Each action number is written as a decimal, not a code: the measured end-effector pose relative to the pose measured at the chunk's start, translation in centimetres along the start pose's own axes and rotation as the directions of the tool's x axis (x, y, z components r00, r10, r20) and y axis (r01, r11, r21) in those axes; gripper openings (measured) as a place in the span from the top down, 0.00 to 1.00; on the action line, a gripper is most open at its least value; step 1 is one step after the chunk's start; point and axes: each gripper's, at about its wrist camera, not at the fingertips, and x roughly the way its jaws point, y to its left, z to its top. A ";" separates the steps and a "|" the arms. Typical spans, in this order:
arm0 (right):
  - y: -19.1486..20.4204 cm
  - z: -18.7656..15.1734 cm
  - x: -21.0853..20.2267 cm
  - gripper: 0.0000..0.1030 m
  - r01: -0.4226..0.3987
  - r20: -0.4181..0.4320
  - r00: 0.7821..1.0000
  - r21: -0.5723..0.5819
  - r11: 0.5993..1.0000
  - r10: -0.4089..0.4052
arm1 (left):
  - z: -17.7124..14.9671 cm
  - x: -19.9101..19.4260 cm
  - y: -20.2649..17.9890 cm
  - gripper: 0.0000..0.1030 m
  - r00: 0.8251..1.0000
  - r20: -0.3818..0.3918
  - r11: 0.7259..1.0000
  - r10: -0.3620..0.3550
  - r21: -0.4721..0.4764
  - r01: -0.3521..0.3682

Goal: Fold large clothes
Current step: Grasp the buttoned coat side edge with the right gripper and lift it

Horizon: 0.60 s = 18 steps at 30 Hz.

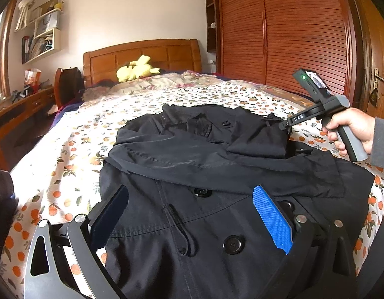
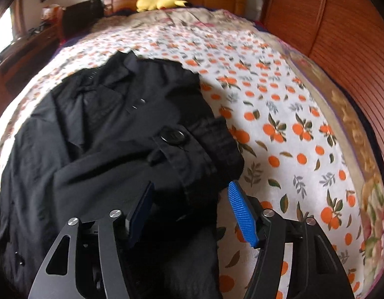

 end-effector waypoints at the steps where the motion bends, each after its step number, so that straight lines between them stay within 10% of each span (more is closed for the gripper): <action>1: -0.2 0.0 0.3 0.59 -0.005 -0.008 1.000 0.010 1.000 0.005 | 0.0 -0.1 0.2 0.02 1.000 0.000 1.000 0.001 -0.005 -0.001; 3: -0.4 0.0 0.7 0.95 -0.001 -0.021 1.000 0.018 1.000 0.001 | 0.0 -0.2 0.5 0.02 1.000 0.001 1.000 0.002 -0.009 -0.002; 18: 7.9 1.1 -11.4 0.99 -0.018 0.249 0.967 -0.180 0.984 0.063 | -0.6 -3.6 2.7 0.02 0.999 0.036 0.999 0.036 -0.034 -0.035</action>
